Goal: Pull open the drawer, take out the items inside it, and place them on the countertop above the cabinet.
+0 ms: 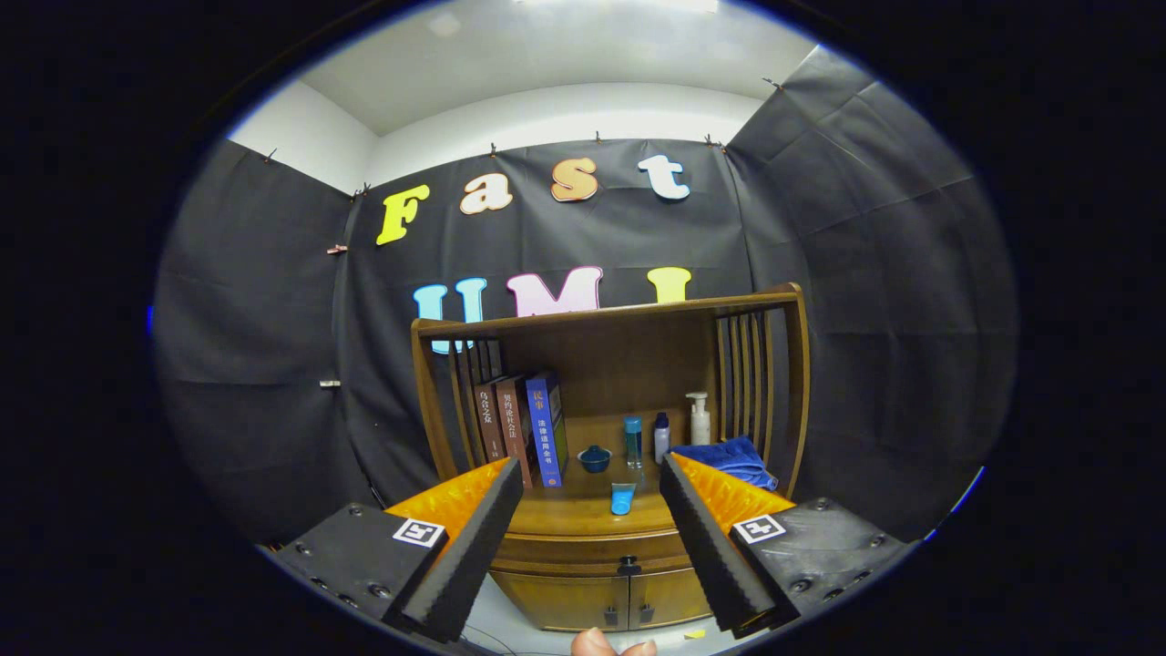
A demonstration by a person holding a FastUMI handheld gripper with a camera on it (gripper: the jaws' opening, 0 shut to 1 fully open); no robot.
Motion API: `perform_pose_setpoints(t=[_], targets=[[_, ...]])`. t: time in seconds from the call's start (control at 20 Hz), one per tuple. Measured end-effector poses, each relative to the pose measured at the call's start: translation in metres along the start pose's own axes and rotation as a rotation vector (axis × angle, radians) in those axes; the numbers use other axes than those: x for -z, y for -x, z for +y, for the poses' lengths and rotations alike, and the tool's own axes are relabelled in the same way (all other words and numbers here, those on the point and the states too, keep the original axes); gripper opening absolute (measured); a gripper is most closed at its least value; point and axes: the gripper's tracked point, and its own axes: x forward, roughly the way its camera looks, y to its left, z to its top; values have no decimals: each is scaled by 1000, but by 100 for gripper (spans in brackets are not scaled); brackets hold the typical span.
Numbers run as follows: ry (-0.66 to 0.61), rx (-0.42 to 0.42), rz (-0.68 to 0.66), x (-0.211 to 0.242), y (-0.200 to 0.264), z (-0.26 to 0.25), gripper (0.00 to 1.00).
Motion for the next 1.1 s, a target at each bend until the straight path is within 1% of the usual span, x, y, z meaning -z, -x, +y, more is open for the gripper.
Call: perform_pose_setpoints(t=[0.5, 0.85, 1.1], targets=[[11, -1, -2, 1, 1, 3, 99], [4, 22, 9, 9, -3, -4, 99], [22, 33, 6, 8, -3, -6, 99]])
